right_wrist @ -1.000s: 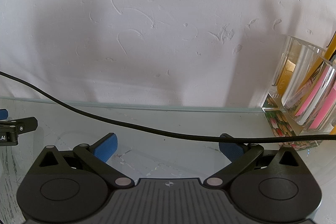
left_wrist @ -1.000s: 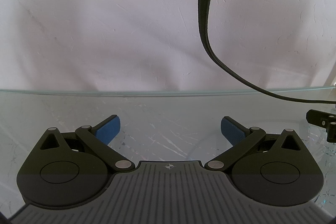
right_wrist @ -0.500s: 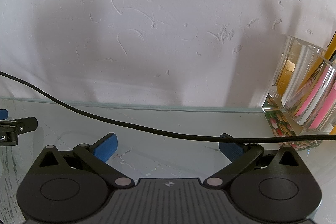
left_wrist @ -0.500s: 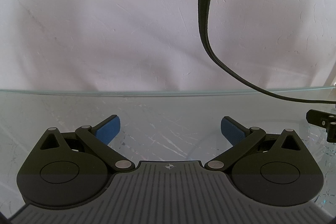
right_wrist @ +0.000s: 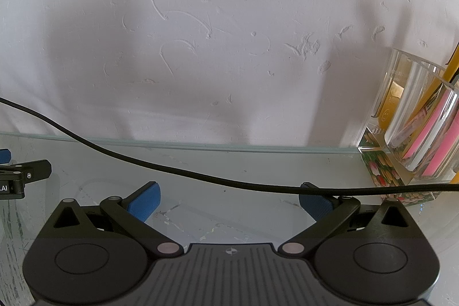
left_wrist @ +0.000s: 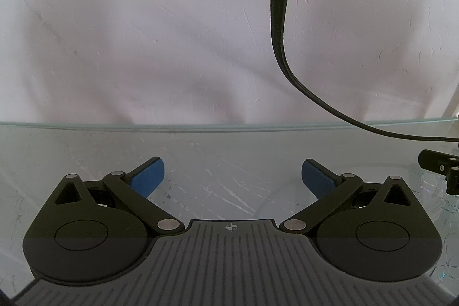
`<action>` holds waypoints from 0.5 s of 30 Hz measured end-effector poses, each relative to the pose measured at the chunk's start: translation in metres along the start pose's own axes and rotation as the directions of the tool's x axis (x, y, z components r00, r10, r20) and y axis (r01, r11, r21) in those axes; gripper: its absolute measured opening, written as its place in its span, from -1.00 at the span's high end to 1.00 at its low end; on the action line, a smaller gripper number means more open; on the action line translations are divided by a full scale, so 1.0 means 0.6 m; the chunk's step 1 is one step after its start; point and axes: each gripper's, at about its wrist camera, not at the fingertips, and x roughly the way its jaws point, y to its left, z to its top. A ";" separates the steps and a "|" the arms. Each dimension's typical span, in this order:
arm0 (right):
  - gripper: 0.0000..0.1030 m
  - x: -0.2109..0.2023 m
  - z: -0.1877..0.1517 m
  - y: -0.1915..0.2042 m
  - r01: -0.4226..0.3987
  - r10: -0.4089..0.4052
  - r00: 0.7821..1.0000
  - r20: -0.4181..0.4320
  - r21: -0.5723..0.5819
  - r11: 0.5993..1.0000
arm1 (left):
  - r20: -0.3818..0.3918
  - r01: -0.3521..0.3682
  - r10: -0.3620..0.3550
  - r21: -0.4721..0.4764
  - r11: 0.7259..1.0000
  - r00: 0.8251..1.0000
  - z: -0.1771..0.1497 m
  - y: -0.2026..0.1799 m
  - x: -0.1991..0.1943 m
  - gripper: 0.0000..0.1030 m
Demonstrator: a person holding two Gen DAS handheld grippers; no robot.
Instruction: Organize scattered shoes
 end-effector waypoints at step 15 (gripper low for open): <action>-0.99 0.001 0.000 0.001 0.000 0.000 1.000 0.000 0.000 1.000 | 0.000 0.000 0.000 0.000 1.000 1.000 -0.001 0.001 -0.002 -1.00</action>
